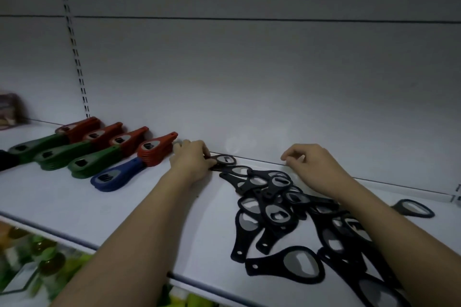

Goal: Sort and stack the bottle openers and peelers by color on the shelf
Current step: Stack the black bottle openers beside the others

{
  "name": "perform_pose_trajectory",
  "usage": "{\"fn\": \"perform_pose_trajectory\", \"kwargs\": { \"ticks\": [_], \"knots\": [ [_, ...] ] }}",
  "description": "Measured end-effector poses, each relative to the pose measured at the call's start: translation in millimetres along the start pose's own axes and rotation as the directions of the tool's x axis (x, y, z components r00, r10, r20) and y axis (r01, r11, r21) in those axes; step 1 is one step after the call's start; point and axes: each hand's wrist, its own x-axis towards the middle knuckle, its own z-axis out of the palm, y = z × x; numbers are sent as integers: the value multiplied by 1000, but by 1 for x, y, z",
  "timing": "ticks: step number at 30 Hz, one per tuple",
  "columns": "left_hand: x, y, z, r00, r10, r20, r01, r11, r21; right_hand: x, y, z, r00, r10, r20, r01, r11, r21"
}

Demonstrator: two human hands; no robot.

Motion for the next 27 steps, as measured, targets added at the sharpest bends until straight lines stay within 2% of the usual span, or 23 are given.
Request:
{"fn": "perform_pose_trajectory", "kwargs": {
  "ticks": [2, 3, 6, 9, 11, 13, 16, 20, 22, 24, 27],
  "knots": [
    [-4, 2, -3, 999, 27, -29, -33, 973, -230, -2, 4, 1, 1000, -27, -5, 27, 1000, 9],
    [-6, 4, -6, 999, 31, -28, -40, 921, -389, -4, 5, 0, 999, -30, -14, 31, 999, 16],
    [-18, 17, -17, 999, 36, 9, -15, 629, -777, -7, 7, -3, 999, -36, -26, 37, 999, 20],
    [-28, 27, -22, 986, 98, 135, 93, 352, -931, -11, 6, 1, 998, -53, 15, 52, 998, 22],
    [-33, 34, -22, 975, 115, 188, 151, 272, -950, -12, 5, 6, 994, -68, 80, 67, 998, 15],
    [-38, 40, -20, 969, 127, 211, 169, 283, -944, -12, 5, 10, 987, -77, 139, 81, 996, -21],
    [-38, 41, -15, 955, 150, 257, 188, 367, -911, -14, 1, 10, 977, -46, 207, 58, 997, -55],
    [-37, 38, -11, 883, 234, 407, 293, 401, -868, -17, -4, 5, 965, 24, 261, -2, 996, -84],
    [-38, 39, -9, 854, 283, 437, 308, 404, -862, -17, -8, 3, 960, 45, 277, -44, 999, -8],
    [-39, 40, -8, 858, 297, 418, 289, 395, -872, -18, -12, -2, 958, 61, 281, -87, 993, 84],
    [-37, 39, -9, 916, 239, 321, 232, 337, -913, -21, -15, -15, 965, 35, 261, -92, 973, 211]
  ]
}}
